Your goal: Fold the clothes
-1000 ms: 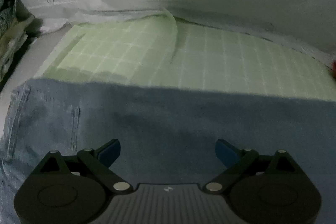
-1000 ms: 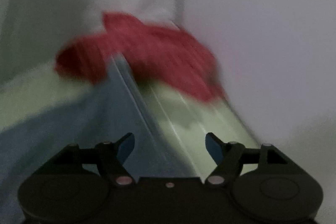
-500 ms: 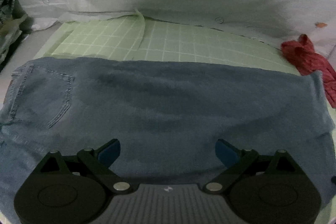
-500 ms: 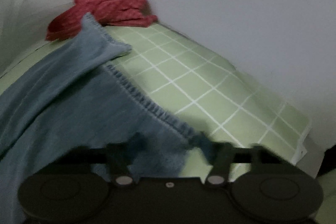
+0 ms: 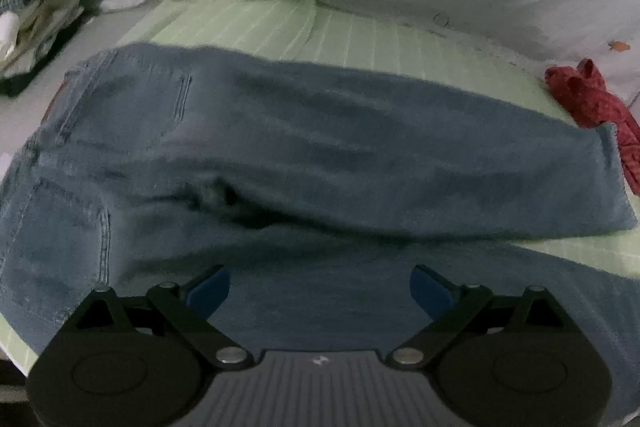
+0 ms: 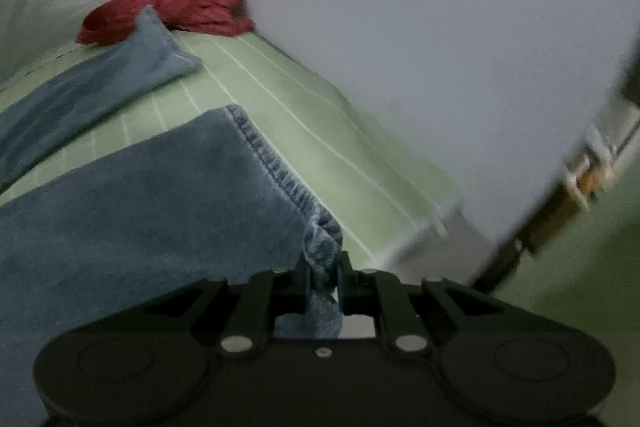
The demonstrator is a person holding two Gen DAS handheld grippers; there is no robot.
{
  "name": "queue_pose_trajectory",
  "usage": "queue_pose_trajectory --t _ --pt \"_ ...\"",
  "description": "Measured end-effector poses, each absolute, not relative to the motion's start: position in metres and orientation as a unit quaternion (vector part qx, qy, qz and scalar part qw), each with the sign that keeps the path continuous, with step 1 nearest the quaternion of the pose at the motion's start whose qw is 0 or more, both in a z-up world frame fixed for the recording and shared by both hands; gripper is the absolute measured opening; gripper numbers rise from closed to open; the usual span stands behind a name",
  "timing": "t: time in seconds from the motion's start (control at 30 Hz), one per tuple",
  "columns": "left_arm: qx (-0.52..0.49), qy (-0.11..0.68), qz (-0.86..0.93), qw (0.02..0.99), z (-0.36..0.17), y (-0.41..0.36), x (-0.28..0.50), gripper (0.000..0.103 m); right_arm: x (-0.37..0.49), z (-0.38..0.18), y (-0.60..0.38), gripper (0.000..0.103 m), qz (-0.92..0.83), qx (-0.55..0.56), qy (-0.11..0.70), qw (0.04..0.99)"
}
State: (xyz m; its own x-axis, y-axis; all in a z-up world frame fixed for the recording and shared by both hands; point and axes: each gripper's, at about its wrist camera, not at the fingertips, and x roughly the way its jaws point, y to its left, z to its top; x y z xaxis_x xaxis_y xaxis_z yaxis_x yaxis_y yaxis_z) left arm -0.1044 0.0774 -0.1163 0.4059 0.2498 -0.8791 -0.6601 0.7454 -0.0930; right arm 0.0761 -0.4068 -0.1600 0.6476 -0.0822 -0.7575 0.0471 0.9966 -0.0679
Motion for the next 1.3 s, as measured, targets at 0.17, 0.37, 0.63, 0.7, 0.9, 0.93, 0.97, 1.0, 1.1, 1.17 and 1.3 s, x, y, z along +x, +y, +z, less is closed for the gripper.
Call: queue_pose_trajectory --t 0.17,0.37,0.63,0.7,0.9,0.93,0.97,1.0,1.1,1.17,1.3 --pt "-0.223 0.466 0.288 0.806 -0.12 0.078 -0.114 0.097 0.066 -0.161 -0.408 0.014 -0.052 -0.056 0.425 0.902" --pt "-0.234 0.459 0.308 0.8 -0.119 0.087 -0.133 0.097 0.075 -0.153 -0.39 0.06 -0.065 -0.095 0.411 0.904" --pt "-0.254 0.443 0.353 0.784 -0.117 0.123 -0.174 0.097 0.061 -0.156 -0.356 0.096 -0.035 -0.021 0.411 0.911" --pt "-0.248 0.442 0.359 0.783 -0.117 0.134 -0.186 0.097 0.053 -0.159 -0.346 0.103 -0.024 0.005 0.412 0.911" --pt "-0.25 0.458 0.356 0.775 -0.124 0.165 -0.217 0.097 0.032 -0.168 -0.315 0.103 0.009 0.083 0.414 0.907" --pt "-0.252 0.462 0.353 0.773 -0.126 0.169 -0.221 0.097 0.024 -0.17 -0.315 0.103 0.011 0.097 0.414 0.905" --pt "-0.254 0.466 0.349 0.772 -0.128 0.173 -0.224 0.097 0.017 -0.172 -0.314 0.103 0.013 0.11 0.415 0.903" --pt "-0.255 0.469 0.346 0.772 -0.13 0.176 -0.227 0.097 0.009 -0.173 -0.314 0.103 0.015 0.124 0.415 0.901" --pt "-0.257 0.476 0.334 0.772 -0.136 0.184 -0.23 0.097 -0.016 -0.179 -0.322 0.103 0.028 0.191 0.405 0.893" --pt "-0.254 0.481 0.324 0.774 -0.139 0.186 -0.231 0.097 -0.025 -0.18 -0.325 0.103 0.056 0.224 0.407 0.884" --pt "-0.252 0.494 0.307 0.773 -0.145 0.187 -0.228 0.097 -0.039 -0.184 -0.331 0.103 0.082 0.304 0.406 0.858"
